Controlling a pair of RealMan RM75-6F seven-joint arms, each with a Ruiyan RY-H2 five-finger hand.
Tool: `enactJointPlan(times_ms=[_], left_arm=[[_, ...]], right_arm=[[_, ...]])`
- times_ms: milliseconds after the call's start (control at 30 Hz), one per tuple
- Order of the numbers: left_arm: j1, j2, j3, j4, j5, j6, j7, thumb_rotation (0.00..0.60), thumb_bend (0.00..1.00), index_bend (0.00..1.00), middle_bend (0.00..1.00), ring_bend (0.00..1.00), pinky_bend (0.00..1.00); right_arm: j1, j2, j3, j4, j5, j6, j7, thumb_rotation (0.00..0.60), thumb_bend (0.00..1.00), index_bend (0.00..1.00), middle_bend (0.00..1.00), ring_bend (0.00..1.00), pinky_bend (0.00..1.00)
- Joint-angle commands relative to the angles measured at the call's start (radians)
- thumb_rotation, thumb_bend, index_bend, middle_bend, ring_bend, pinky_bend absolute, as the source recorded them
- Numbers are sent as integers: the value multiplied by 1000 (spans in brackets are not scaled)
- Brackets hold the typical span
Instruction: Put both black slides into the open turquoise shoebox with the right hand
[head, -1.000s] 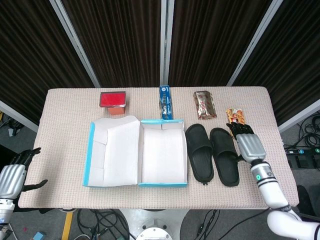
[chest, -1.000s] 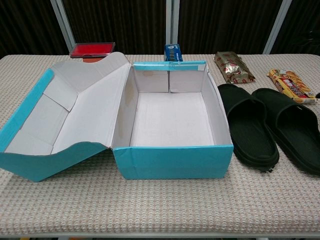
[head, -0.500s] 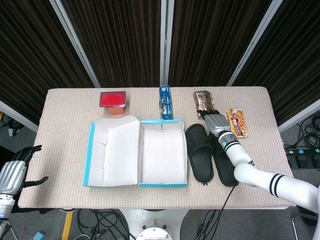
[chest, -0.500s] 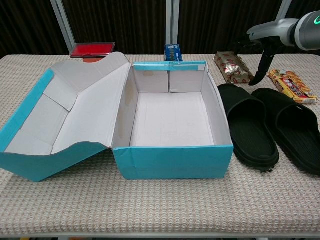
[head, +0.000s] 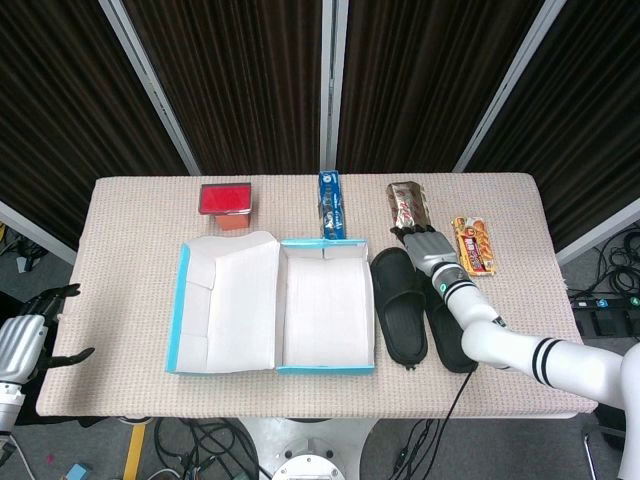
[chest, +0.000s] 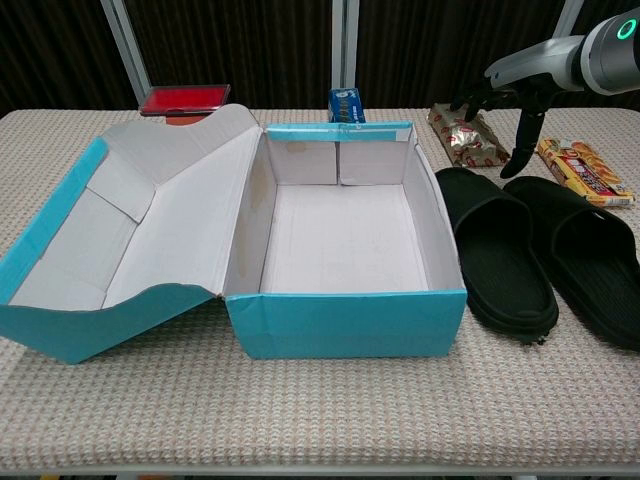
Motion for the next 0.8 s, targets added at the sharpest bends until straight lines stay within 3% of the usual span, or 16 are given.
enactJointPlan(times_ms=[33,433,800], left_arm=[[-1,-1,2,0,2,-2,-2,600,39,141,205,123,176],[-2,11,12,-13,1,-16,-28,600,40,163,205,123,177],[-3,13,14,-10,2,-18,-42,600,40,175,205,123,177]], right_arm=[[27,14,-39,-6,33,-64,19,600,35,0,83,0,0],[145,-82,-169,132,113,-186,85,600,27,0,49,0,0],[207,-133,-260,174,107,-194,143,600,30,0,59,0,0]])
